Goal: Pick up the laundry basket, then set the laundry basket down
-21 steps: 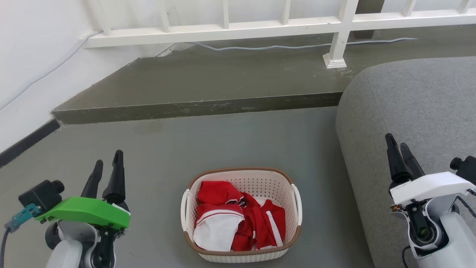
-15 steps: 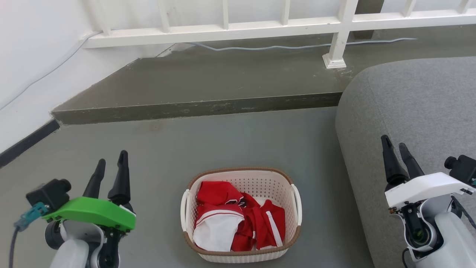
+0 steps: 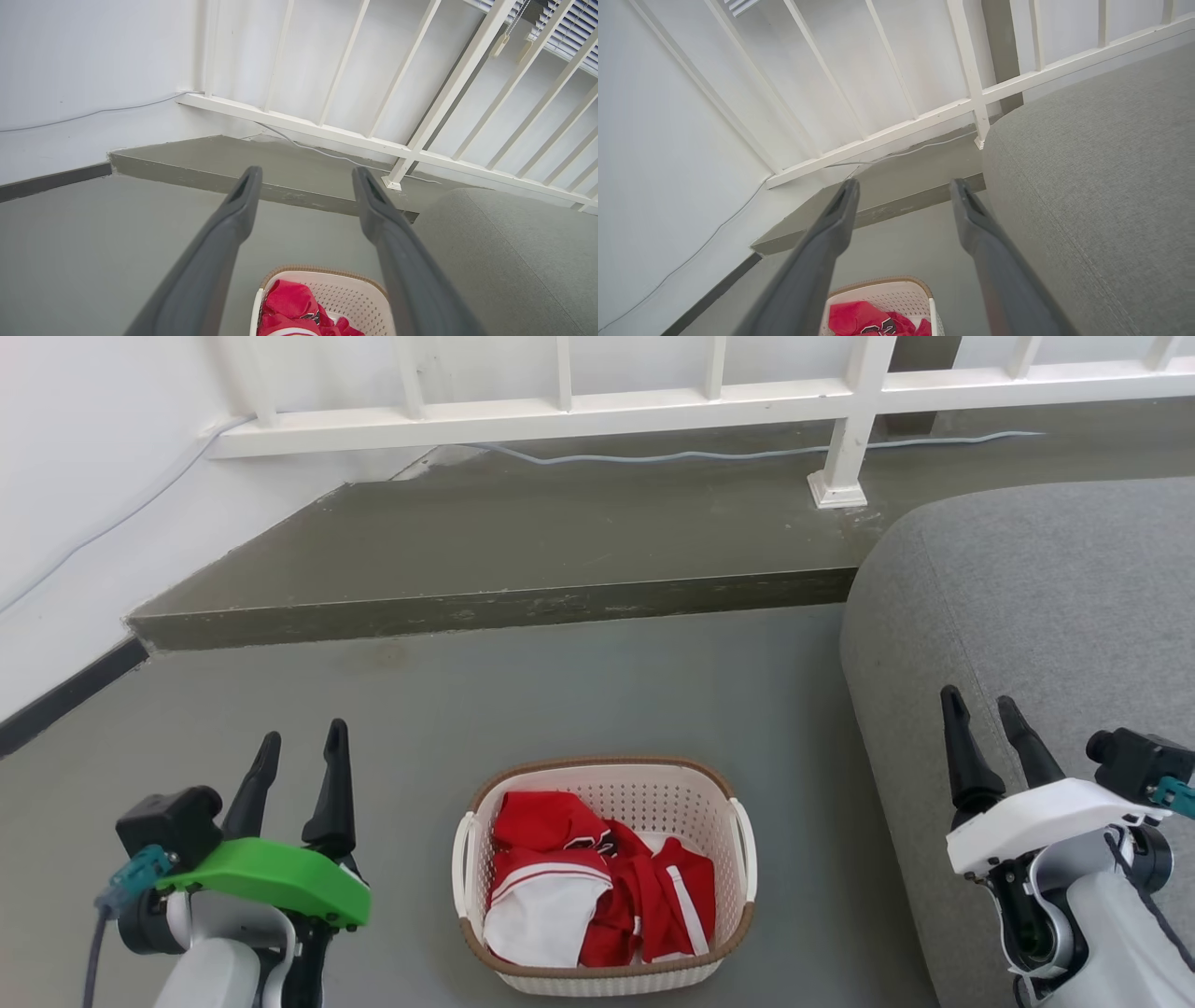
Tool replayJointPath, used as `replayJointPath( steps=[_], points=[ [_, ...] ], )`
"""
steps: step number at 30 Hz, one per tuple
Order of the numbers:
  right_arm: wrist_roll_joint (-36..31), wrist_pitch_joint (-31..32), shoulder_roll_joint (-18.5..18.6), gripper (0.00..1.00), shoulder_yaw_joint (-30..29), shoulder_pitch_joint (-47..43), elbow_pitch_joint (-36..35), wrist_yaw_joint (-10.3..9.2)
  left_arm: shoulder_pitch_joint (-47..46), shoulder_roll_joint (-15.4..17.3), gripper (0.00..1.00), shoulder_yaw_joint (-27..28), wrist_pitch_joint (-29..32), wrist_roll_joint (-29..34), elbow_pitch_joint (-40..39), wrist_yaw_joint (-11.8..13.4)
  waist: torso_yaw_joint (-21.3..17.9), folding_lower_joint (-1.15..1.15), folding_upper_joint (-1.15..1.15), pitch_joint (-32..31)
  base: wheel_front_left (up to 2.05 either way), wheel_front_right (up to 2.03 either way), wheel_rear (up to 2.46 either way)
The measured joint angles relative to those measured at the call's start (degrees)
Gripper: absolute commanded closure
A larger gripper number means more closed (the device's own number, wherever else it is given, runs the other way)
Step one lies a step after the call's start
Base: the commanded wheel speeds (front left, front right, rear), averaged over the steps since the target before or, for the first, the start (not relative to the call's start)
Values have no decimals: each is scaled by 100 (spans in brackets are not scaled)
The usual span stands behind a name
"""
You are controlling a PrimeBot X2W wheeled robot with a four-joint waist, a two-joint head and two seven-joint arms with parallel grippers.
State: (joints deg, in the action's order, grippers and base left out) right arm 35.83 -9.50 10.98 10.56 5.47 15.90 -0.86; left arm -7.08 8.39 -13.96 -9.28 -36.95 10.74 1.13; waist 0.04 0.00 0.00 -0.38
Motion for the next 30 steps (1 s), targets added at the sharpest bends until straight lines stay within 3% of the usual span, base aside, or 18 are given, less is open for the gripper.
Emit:
replayJointPath(
  steps=[22, 30],
  points=[
    [-1499, -463, 91, 0, 359, 0, 180, -230, 4, 41, 0, -385, -448, 1348, 242, 305, -4, 0, 0, -80, 0, 0, 0],
    [-1537, -468, 91, 0, 361, -1, 292, -234, 6, 40, 0, -423, -445, 1396, 342, 328, -8, 0, 0, -85, 0, 0, 0]
  ],
)
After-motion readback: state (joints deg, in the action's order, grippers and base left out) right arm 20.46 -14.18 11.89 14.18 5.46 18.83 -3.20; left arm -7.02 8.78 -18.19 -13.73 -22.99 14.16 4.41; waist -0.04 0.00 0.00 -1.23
